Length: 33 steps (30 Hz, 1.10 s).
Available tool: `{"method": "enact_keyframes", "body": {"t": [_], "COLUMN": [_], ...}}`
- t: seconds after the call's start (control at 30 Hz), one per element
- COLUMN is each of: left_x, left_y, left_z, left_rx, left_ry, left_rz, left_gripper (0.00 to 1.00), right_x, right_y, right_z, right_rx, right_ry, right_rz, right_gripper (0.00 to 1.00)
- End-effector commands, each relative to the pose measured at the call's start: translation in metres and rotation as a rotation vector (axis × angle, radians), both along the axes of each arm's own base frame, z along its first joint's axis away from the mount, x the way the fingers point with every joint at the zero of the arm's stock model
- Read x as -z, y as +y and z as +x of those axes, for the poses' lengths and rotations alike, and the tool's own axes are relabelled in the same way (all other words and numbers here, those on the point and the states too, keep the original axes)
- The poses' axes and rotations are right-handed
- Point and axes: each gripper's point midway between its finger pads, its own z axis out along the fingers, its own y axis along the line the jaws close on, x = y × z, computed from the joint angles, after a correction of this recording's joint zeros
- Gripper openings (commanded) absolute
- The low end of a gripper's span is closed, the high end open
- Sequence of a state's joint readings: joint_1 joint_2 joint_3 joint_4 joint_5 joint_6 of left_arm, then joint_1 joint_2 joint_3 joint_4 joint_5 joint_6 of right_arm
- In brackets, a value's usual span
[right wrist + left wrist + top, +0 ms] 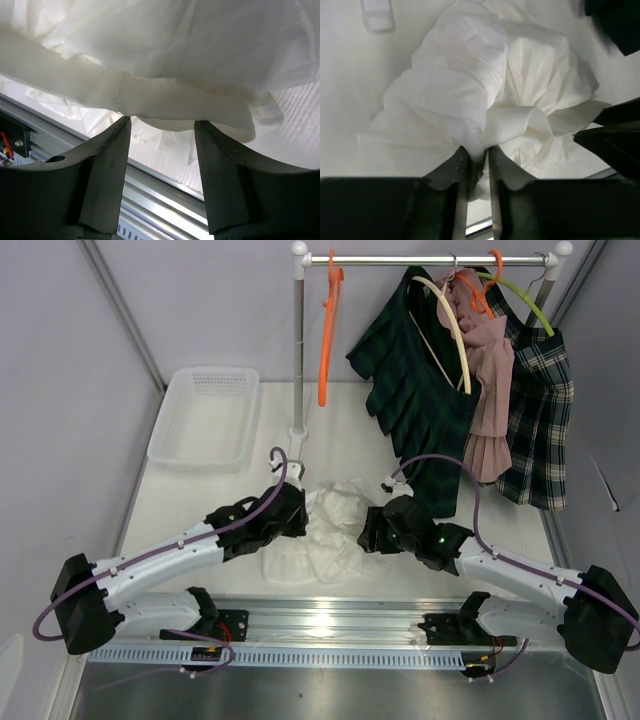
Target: Place the skirt on the hanger
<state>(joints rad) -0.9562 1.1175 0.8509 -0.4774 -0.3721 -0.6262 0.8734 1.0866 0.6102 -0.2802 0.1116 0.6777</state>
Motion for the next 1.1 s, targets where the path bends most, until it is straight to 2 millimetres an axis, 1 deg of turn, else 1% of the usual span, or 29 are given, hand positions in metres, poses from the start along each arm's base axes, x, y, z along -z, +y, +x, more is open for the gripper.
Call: {"method": "enact_keyframes", "body": {"t": [0.0, 0.03, 0.07, 0.1, 0.13, 0.17, 0.23, 0.27, 0.37, 0.47, 0.53, 0.57, 0.63, 0.73, 0.8, 0.87, 0.9, 0.93, 1.0, 1.03, 1.07], "left_x": [0.009, 0.013, 0.014, 0.023, 0.023, 0.024, 0.022, 0.019, 0.004, -0.007, -0.014, -0.014, -0.024, -0.047, -0.057, -0.061, -0.069, -0.072, -0.081, -0.083, -0.084], "left_y": [0.004, 0.006, 0.011, 0.014, 0.013, 0.014, 0.016, 0.016, 0.014, 0.017, 0.02, 0.021, 0.022, 0.017, 0.018, 0.02, 0.018, 0.019, 0.019, 0.02, 0.02], "left_z": [0.002, 0.003, 0.007, 0.005, 0.006, 0.007, 0.009, 0.01, 0.013, 0.015, 0.016, 0.014, 0.013, 0.008, 0.01, 0.01, 0.011, 0.01, 0.011, 0.011, 0.012], "left_rx": [-0.027, -0.031, -0.049, -0.052, -0.046, -0.051, -0.056, -0.057, -0.043, -0.034, -0.035, -0.032, -0.018, 0.029, 0.034, 0.038, 0.041, 0.044, 0.053, 0.048, 0.049], "left_ry": [0.027, 0.033, 0.037, 0.054, 0.056, 0.056, 0.048, 0.04, 0.011, -0.006, -0.019, -0.015, -0.033, -0.068, -0.084, -0.092, -0.104, -0.109, -0.129, -0.139, -0.142], "left_rz": [-0.074, -0.078, -0.085, -0.078, -0.094, -0.095, -0.092, -0.096, -0.11, -0.094, -0.086, -0.08, -0.099, -0.14, -0.142, -0.128, -0.138, -0.141, -0.152, -0.155, -0.149], "left_gripper": [0.29, 0.32, 0.42, 0.48, 0.51, 0.58, 0.64, 0.67, 0.71, 0.73, 0.73, 0.73, 0.73, 0.73, 0.73, 0.74, 0.73, 0.73, 0.73, 0.74, 0.75], "right_x": [-0.008, -0.007, -0.007, -0.006, -0.007, -0.007, -0.006, -0.009, -0.008, -0.01, -0.011, -0.009, -0.009, -0.014, -0.017, -0.021, -0.021, -0.023, -0.031, -0.04, -0.053], "right_y": [0.0, 0.0, 0.001, 0.001, 0.001, 0.001, 0.0, 0.002, 0.001, 0.001, -0.002, -0.004, -0.007, -0.006, -0.006, -0.003, -0.003, -0.002, 0.002, 0.004, 0.008], "right_z": [0.011, 0.011, 0.011, 0.011, 0.012, 0.013, 0.014, 0.015, 0.017, 0.02, 0.023, 0.024, 0.025, 0.025, 0.026, 0.028, 0.028, 0.028, 0.027, 0.026, 0.028], "right_rx": [0.036, 0.037, 0.038, 0.04, 0.042, 0.042, 0.041, 0.042, 0.039, 0.043, 0.055, 0.059, 0.069, 0.066, 0.065, 0.062, 0.06, 0.058, 0.044, 0.04, 0.036], "right_ry": [-0.037, -0.036, -0.036, -0.035, -0.035, -0.036, -0.037, -0.042, -0.039, -0.047, -0.054, -0.052, -0.052, -0.065, -0.067, -0.074, -0.067, -0.069, -0.074, -0.085, -0.104], "right_rz": [-0.012, -0.013, -0.012, -0.014, -0.016, -0.019, -0.033, -0.029, -0.051, -0.062, -0.082, -0.095, -0.113, -0.096, -0.093, -0.087, -0.091, -0.089, -0.068, -0.047, -0.022], "right_gripper": [0.58, 0.58, 0.58, 0.58, 0.58, 0.59, 0.59, 0.59, 0.59, 0.58, 0.59, 0.59, 0.59, 0.59, 0.58, 0.58, 0.58, 0.57, 0.57, 0.58, 0.59]}}
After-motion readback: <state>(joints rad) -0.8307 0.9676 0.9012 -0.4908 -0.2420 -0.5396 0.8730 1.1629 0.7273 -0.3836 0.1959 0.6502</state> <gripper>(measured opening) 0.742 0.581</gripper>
